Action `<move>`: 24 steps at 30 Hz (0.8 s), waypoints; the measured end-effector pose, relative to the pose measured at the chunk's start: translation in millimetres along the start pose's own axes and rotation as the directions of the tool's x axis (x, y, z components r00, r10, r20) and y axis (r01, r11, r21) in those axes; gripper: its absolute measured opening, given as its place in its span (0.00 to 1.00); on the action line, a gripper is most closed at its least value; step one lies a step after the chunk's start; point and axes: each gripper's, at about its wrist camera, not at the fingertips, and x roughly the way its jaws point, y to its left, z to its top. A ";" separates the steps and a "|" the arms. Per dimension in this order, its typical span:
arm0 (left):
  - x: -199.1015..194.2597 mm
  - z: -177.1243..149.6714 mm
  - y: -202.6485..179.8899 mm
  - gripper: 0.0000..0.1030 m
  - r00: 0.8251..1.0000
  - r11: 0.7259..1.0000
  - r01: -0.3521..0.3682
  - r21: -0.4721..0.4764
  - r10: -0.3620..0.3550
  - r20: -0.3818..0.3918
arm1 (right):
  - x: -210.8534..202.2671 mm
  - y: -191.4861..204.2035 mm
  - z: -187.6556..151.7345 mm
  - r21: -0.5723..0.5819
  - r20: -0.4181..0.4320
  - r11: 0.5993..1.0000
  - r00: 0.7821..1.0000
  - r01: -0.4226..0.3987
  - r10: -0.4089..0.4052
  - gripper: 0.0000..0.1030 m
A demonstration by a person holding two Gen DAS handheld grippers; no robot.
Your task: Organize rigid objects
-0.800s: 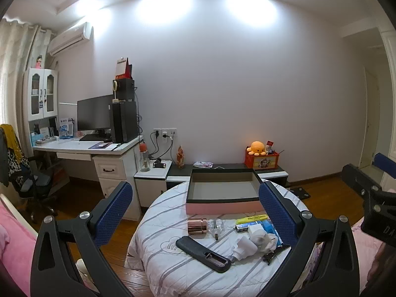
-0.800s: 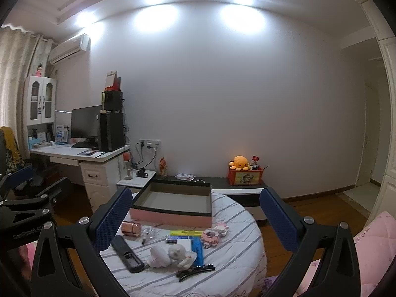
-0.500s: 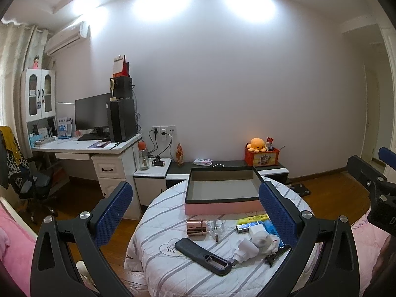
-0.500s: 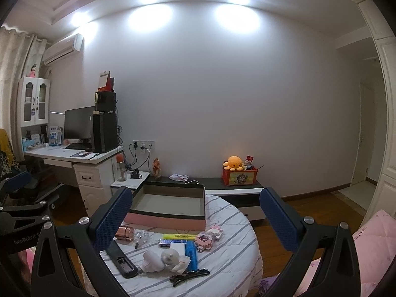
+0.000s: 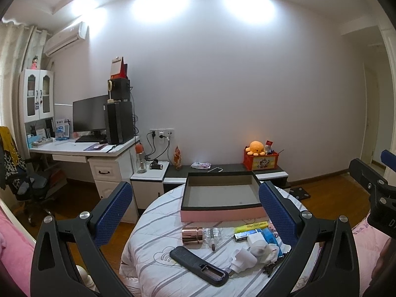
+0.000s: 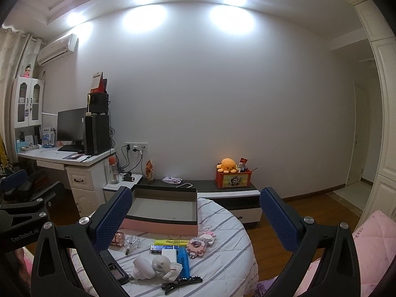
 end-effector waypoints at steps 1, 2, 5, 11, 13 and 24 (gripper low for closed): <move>0.7 -0.8 0.5 1.00 1.000 1.000 -0.002 -0.001 0.002 0.001 | 0.8 -0.1 0.2 0.000 -0.002 1.000 1.000 0.000 0.000 1.00; 1.6 -1.4 0.8 1.00 1.000 1.000 -0.005 -0.001 0.005 0.001 | 2.0 -0.2 0.4 0.000 -0.003 1.000 1.000 -0.002 0.002 1.00; 1.6 -1.8 3.1 1.00 1.000 1.000 -0.022 -0.011 0.022 0.015 | 3.8 0.8 0.3 -0.003 -0.004 1.000 1.000 -0.003 0.003 1.00; -1.1 -2.7 9.7 1.00 0.998 0.999 -0.041 -0.023 0.042 0.044 | 4.6 3.5 1.5 -0.008 0.008 1.000 1.000 -0.012 0.012 1.00; -1.3 -2.5 10.2 1.00 0.998 0.999 -0.042 -0.026 0.043 0.051 | 4.2 5.0 0.9 -0.010 0.011 1.000 1.000 -0.016 0.016 1.00; -7.7 -4.8 7.3 1.00 0.993 0.999 -0.040 0.005 0.039 0.107 | 3.2 8.7 1.3 -0.016 0.041 1.000 0.999 -0.027 0.027 1.00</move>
